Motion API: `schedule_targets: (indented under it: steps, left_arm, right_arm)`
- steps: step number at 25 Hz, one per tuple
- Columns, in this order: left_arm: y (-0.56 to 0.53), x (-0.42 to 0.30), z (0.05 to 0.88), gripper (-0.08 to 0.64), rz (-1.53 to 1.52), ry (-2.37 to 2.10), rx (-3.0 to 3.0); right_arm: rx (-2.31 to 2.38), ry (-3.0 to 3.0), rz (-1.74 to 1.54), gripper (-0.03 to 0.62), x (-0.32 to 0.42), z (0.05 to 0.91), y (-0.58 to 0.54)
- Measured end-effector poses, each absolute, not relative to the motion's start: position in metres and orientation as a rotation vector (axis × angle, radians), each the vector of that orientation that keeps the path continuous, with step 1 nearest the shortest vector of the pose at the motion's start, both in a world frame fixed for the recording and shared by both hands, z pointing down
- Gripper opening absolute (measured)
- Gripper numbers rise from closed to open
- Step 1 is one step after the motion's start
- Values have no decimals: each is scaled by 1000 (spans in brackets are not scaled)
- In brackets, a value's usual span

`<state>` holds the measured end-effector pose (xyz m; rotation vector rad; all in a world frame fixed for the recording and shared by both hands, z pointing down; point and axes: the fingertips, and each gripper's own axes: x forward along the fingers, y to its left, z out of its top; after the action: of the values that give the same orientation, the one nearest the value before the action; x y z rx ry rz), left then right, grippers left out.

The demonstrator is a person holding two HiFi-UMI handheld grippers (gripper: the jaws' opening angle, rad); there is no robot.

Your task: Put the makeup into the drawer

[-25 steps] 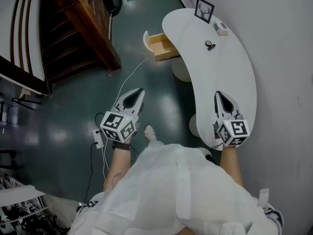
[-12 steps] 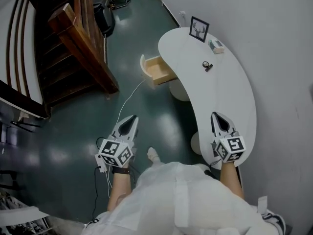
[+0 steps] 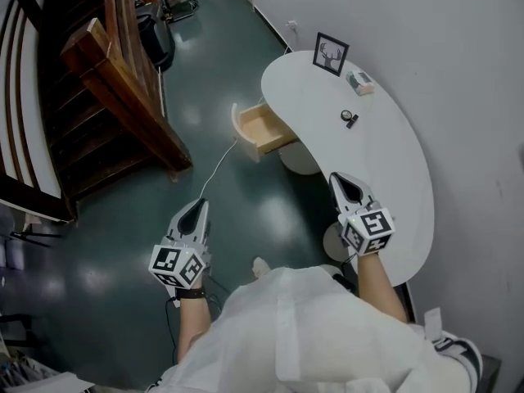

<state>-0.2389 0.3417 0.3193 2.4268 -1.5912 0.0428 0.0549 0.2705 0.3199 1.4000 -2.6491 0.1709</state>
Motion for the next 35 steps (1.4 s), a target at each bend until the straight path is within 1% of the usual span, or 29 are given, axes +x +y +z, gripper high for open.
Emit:
schedule_targets:
  steps: [4,8,14,19,23,27,35]
  left_arm:
    - [327,-273,317,35,26,-1607,2429]
    - [313,-292,326,35,7,-1584,2419]
    - [288,-292,334,35,17,-1528,2434]
    - [250,-285,332,35,32,-1506,2450]
    - [202,-270,329,35,72,-1481,2484]
    - [136,-243,327,35,113,-1419,2516]
    - [3,-141,338,35,191,-1159,2644]
  right_arm:
    - [1412,-2645,153,9,28,317,252]
    - [1411,-2612,160,9,13,325,241]
    - [1390,-2570,207,9,3,344,223]
    - [1377,-2579,219,9,-2,351,180]
    - [1386,-2602,225,11,2,352,128]
    - [1428,-2598,252,11,22,354,72]
    - [1523,-2453,297,11,96,389,-16]
